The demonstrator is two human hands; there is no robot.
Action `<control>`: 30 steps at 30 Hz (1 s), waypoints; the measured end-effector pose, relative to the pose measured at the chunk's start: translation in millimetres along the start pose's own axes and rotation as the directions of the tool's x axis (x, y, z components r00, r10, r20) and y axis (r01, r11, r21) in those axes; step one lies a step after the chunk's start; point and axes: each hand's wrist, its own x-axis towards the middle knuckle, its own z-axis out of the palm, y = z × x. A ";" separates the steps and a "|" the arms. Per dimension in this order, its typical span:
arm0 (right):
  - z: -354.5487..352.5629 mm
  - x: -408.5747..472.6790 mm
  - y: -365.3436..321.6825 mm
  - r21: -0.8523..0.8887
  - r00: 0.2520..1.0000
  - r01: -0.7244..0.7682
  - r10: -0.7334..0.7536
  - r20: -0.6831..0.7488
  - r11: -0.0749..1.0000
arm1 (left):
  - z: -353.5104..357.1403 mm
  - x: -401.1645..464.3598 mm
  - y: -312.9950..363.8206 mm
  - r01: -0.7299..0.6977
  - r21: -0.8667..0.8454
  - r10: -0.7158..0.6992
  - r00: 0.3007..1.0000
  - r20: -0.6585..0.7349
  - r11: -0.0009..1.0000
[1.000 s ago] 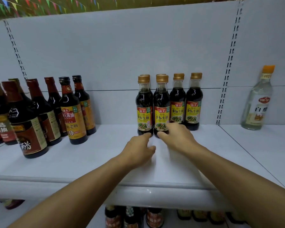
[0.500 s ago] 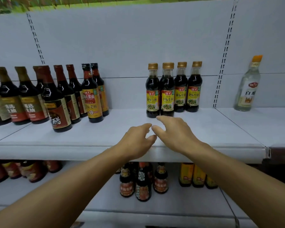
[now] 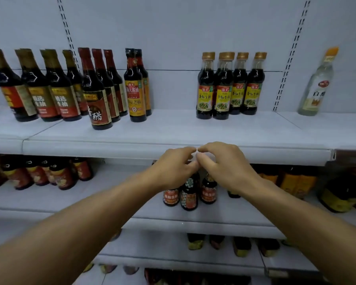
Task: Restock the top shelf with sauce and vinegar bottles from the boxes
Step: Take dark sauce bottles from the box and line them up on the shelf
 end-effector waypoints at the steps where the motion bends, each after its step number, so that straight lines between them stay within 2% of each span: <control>1: 4.9 -3.0 -0.9 0.005 1.000 0.005 -0.005 0.007 1.000 | 1.6 -4.6 -1.9 -0.004 -0.009 0.004 1.000 0.004 1.000; 6: 33.7 -21.0 3.2 0.022 0.999 -0.014 0.013 0.038 1.000 | 20.8 -19.7 -19.3 -0.022 -0.027 0.024 0.998 0.053 0.999; 13: 83.8 -42.9 25.3 0.051 0.986 -0.065 0.057 0.154 0.997 | 66.2 -38.0 -54.0 0.071 -0.081 -0.060 0.990 0.127 0.994; 21: 158.2 -76.9 61.5 0.043 0.933 -0.133 0.111 0.344 0.990 | 136.0 -63.3 -100.3 0.212 -0.124 -0.181 0.958 0.225 0.969; 25: 190.2 -96.0 77.3 0.086 0.910 -0.167 0.120 0.398 0.982 | 163.6 -77.8 -117.0 0.219 -0.172 -0.167 0.947 0.274 0.961; 30: 236.3 -120.3 94.8 0.099 0.876 -0.202 0.135 0.462 0.974 | 205.8 -94.3 -148.6 0.328 -0.125 -0.273 0.905 0.326 0.936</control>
